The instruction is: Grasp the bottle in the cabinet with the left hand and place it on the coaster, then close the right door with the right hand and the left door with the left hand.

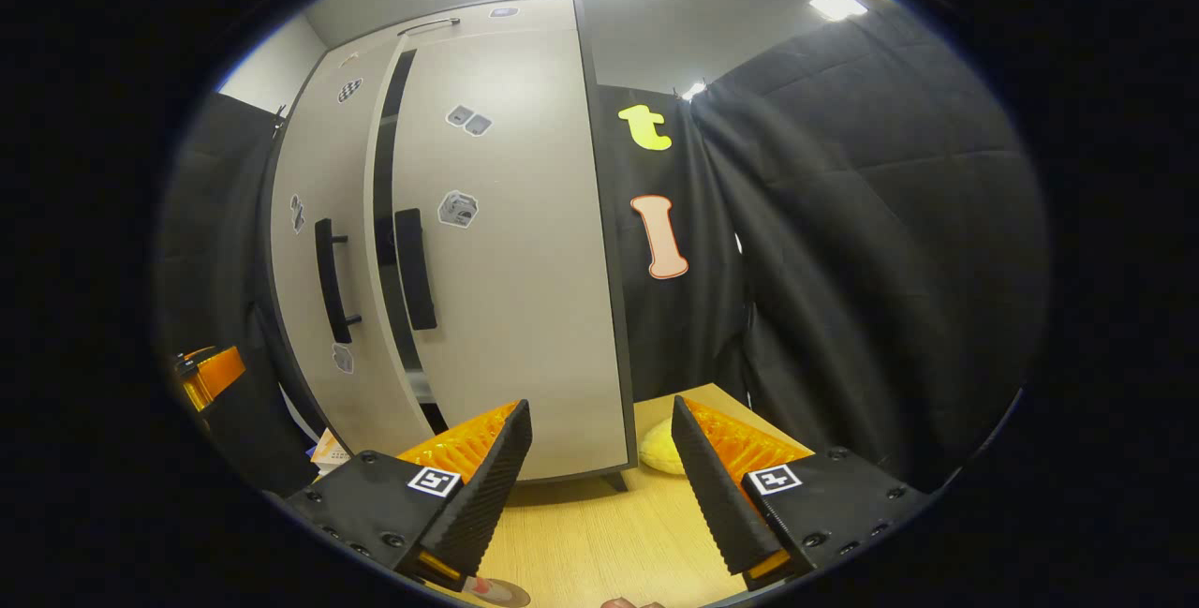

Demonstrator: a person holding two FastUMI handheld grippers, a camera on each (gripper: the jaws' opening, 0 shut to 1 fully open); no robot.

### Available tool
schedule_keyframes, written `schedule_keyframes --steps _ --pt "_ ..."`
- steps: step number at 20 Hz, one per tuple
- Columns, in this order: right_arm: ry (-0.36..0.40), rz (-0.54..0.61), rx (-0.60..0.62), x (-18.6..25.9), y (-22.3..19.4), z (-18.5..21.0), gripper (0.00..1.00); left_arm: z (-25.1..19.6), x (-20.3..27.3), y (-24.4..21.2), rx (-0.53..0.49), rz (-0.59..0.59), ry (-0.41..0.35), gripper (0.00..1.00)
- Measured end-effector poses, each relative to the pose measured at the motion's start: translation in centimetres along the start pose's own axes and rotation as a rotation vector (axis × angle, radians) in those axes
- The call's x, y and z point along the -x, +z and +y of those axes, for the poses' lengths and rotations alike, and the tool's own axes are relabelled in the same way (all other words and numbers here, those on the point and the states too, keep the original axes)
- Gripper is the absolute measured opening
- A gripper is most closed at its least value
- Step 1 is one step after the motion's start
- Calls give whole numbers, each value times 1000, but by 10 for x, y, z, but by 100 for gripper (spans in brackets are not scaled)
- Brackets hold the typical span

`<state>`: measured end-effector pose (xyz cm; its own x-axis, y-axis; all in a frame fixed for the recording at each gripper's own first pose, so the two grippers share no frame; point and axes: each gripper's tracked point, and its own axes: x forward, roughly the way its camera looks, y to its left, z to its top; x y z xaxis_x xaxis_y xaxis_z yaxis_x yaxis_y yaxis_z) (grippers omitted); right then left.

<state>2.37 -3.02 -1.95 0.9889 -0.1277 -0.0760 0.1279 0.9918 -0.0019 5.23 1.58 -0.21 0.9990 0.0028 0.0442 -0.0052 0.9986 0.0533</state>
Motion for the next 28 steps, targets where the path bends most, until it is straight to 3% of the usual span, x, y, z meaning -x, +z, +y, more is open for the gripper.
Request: schedule_keyframes --steps 2,3,4,7,8,9,16,18,22,25,28 --pt "-11 -7 6 3 1 -4 95 -2 2 4 -8 -26 -2 94" --pt "-15 -6 9 2 -1 -5 95 -3 3 5 -15 -33 -5 99" --pt "-13 6 9 1 -3 -5 95 -3 4 4 -21 -32 -4 94" --pt "-5 4 7 1 0 -4 96 -5 4 4 -21 -39 -8 94" --pt "-6 -1 6 0 2 -5 96 -9 0 4 -18 -41 -23 99" --pt "-2 0 6 1 2 -5 95 -14 -1 6 -19 -38 -38 94" --pt "9 58 34 -2 -8 -6 92 -51 -9 -4 -14 -18 -116 94" --pt "32 75 36 -8 -11 -5 96 -58 -9 -8 2 -2 -120 94" --pt "98 61 29 -28 -7 -12 95 -57 -10 -8 -6 17 -48 94" --pt "195 84 28 -48 -8 -21 93 -46 -5 4 18 17 120 91" --pt "286 89 18 -63 -2 -37 96 -51 7 10 28 34 264 99"
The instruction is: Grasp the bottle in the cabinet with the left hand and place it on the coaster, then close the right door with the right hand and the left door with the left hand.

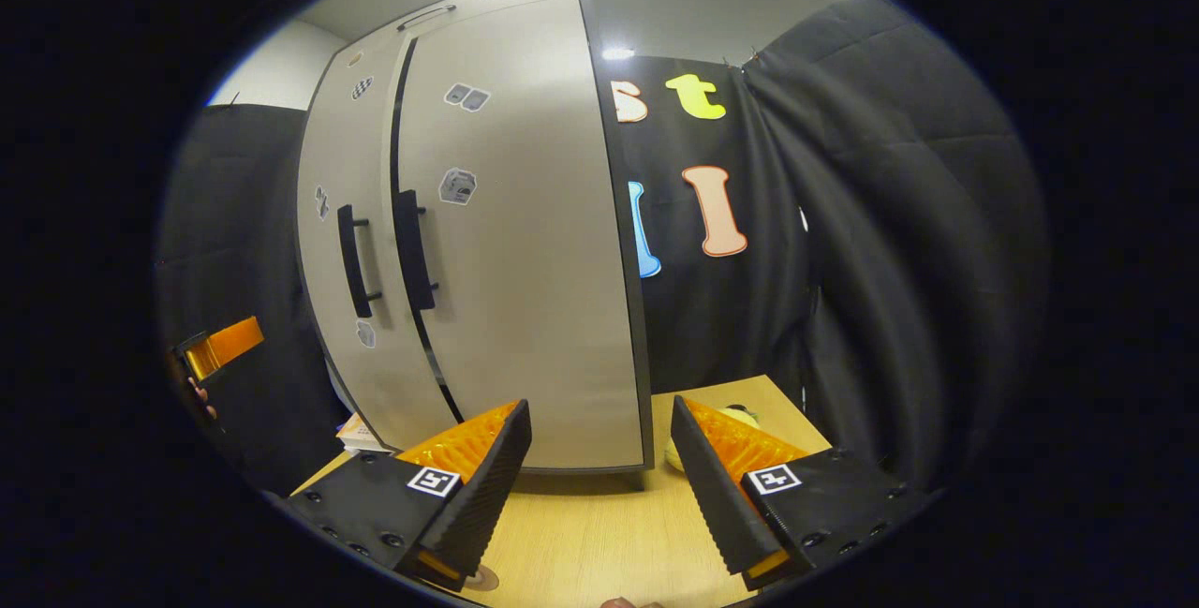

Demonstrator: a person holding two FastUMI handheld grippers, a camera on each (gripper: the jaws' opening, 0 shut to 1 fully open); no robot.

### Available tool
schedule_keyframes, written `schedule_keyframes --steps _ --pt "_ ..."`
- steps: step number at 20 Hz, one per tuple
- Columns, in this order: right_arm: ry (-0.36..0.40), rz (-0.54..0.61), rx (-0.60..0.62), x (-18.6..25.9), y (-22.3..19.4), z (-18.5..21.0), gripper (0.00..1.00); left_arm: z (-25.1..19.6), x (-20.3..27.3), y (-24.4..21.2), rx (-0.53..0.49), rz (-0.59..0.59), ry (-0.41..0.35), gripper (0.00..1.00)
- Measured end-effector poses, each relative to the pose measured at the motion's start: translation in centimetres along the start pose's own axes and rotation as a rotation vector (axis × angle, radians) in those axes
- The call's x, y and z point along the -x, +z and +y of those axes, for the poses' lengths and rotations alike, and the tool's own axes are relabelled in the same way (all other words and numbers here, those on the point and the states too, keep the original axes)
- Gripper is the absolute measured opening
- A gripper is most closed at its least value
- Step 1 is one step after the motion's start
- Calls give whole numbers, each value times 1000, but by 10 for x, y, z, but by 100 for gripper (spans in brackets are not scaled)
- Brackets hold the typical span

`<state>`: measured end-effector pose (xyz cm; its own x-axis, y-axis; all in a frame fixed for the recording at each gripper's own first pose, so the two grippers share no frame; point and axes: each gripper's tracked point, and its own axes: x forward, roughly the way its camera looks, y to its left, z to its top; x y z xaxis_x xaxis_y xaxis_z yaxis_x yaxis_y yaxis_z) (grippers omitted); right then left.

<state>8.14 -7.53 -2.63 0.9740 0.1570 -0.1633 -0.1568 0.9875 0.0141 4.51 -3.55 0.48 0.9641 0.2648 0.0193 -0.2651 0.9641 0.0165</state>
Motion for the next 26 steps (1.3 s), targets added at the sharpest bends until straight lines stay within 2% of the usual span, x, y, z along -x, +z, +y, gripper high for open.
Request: schedule_keyframes --steps 1,2,4,5,6,9,10,12,13,14,16,17,20,24,25,26 --pt "24 0 4 -3 0 -8 92 -2 5 1 1 4 37 99" --pt "47 0 12 -7 -1 -15 96 -8 8 -2 11 18 58 99" --pt "78 -1 19 -16 -2 -32 96 -15 13 -9 24 41 100 99" --pt "91 -9 20 -20 -1 -40 92 -18 17 -14 41 64 124 99" --pt "99 -27 24 -23 1 -47 96 -21 20 -20 69 78 150 99" --pt "122 -65 69 -30 4 -66 96 -24 36 -28 139 94 226 99" --pt "129 -74 75 -31 4 -70 96 -25 41 -30 157 87 244 94" --pt "147 -68 56 -33 2 -73 92 -25 45 -35 180 91 281 94" --pt "157 -58 36 -32 -1 -73 95 -27 47 -36 180 95 288 94" --pt "161 -50 17 -32 -2 -73 95 -31 48 -35 172 96 283 99" --pt "175 -32 19 -34 -9 -72 92 -42 48 -38 167 110 259 99" --pt "179 -29 34 -34 -11 -72 95 -45 48 -38 161 107 252 99" --pt "188 -29 78 -33 -15 -71 96 -56 45 -37 139 85 208 100" --pt "231 -34 79 -29 -17 -59 96 -68 44 -40 144 81 153 100" --pt "238 -32 83 -28 -17 -57 92 -68 45 -41 137 84 150 99" --pt "243 -31 89 -27 -18 -56 96 -67 46 -43 131 86 152 99"
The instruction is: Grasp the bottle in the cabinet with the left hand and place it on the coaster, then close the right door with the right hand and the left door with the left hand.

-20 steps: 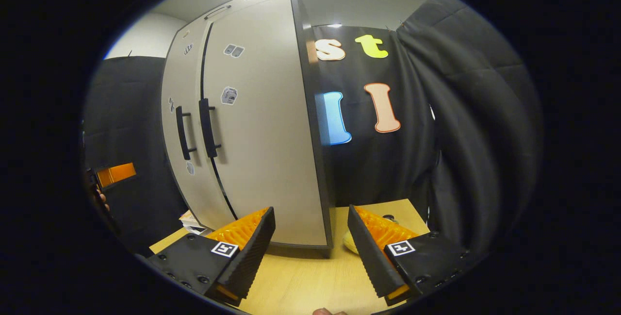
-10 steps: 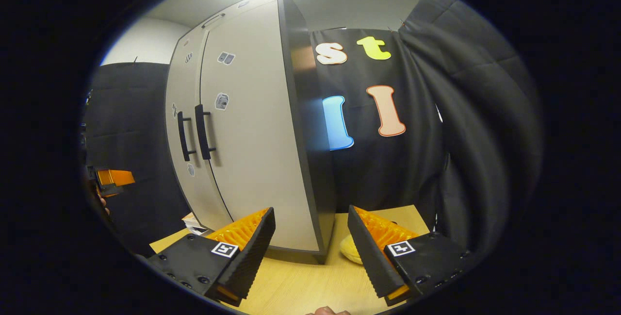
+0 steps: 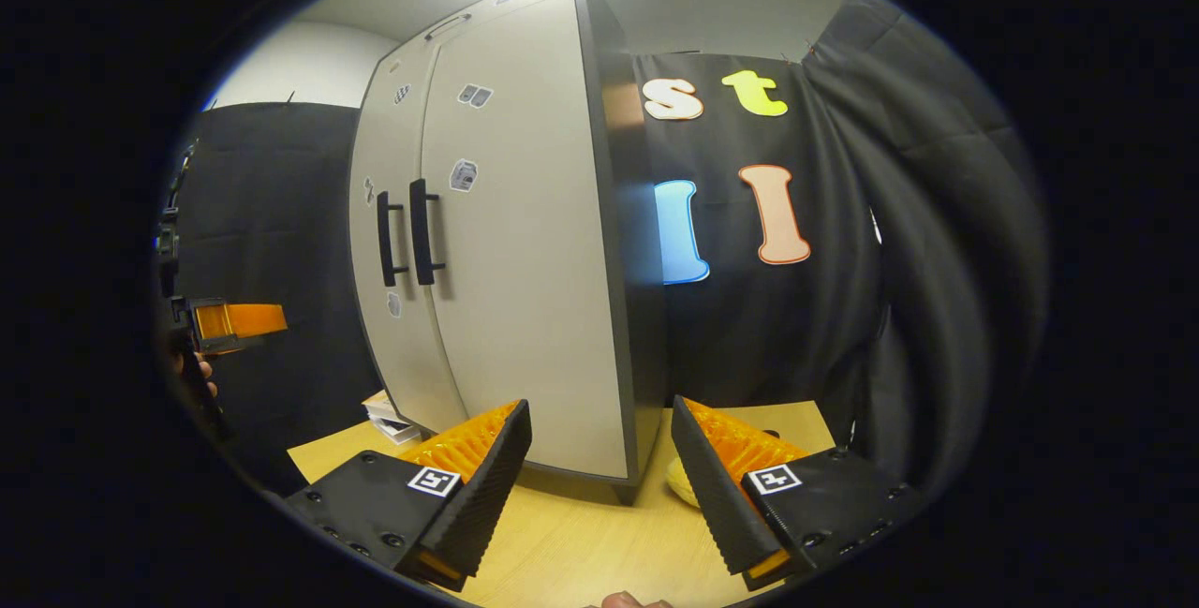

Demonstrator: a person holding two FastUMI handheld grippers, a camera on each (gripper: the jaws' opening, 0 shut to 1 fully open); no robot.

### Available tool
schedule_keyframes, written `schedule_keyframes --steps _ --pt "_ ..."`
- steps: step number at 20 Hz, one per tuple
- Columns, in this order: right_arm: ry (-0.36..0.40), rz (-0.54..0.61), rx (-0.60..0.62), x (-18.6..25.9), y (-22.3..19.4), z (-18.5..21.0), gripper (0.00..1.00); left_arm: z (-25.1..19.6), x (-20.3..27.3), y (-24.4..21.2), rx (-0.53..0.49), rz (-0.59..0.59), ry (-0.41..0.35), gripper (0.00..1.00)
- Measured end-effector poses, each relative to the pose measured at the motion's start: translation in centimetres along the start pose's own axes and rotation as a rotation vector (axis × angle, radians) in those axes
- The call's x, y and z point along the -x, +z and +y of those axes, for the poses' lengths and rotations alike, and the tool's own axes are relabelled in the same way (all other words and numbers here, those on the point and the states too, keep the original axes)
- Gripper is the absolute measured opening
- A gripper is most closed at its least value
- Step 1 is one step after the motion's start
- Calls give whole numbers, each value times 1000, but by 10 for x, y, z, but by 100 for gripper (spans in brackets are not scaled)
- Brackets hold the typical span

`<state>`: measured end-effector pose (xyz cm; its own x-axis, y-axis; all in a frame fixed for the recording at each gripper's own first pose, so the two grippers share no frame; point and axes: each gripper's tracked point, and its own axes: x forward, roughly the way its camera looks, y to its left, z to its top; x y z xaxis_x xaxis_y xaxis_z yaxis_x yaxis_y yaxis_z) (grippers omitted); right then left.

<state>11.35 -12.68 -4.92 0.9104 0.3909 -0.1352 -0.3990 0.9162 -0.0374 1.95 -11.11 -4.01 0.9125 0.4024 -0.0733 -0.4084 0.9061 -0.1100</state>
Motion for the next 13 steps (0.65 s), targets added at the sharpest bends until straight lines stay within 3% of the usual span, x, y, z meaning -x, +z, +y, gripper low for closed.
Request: schedule_keyframes --steps 5,11,12,13 --pt "0 0 -8 4 -1 0 96 -7 2 -5 21 6 -37 99" --pt "22 12 -5 8 -5 9 96 -20 -4 7 -46 -17 -102 99" --pt "32 20 -14 8 -6 11 92 -21 -4 9 -51 -26 -106 99" --pt "40 23 -24 9 -6 14 95 -21 -1 11 -52 -34 -108 99"
